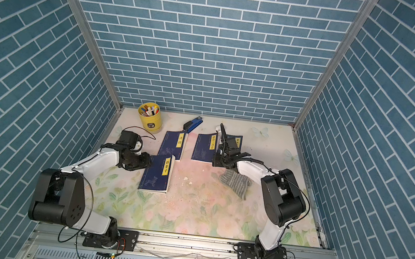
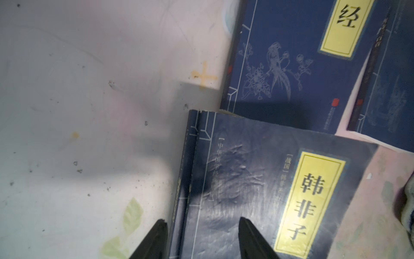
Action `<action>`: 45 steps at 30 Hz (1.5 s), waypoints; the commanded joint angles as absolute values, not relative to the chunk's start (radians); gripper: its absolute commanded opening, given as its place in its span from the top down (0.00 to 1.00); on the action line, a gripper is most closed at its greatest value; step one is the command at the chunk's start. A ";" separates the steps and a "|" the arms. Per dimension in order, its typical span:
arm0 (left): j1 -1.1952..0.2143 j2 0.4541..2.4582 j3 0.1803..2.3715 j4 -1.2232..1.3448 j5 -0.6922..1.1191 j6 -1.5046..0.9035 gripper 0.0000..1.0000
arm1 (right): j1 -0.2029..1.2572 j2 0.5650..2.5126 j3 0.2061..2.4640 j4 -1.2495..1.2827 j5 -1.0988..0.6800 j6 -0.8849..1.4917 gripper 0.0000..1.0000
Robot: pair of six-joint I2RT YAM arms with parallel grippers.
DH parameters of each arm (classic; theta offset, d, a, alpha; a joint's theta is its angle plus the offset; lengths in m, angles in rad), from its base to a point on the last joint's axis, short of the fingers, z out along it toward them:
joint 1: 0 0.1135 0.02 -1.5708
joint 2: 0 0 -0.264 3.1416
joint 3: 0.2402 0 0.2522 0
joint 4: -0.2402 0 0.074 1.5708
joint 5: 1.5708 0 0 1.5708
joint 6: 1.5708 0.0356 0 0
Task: Wipe the cover of the book
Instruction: Place the book on the book, then move the book to the center of the board.
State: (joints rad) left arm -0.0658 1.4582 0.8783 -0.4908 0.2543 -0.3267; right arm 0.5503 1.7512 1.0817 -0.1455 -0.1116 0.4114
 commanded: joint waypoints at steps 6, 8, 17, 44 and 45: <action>-0.128 1.385 0.920 -0.245 0.202 -0.474 0.37 | 0.546 1.757 1.154 -0.228 -0.096 0.373 0.40; -0.166 1.403 0.945 -0.183 0.188 -0.498 0.36 | 0.546 1.757 1.181 -0.272 -0.056 0.361 0.40; -0.338 1.615 1.081 -0.098 0.185 -0.453 0.35 | 0.467 1.793 1.307 -0.414 0.055 0.307 0.40; -0.440 1.578 0.922 0.088 0.269 -0.443 0.19 | 0.273 2.645 2.503 -0.892 -0.281 0.150 0.39; -0.440 1.578 0.922 0.089 0.270 -0.441 0.19 | 0.273 2.651 2.509 -0.895 -0.281 0.148 0.39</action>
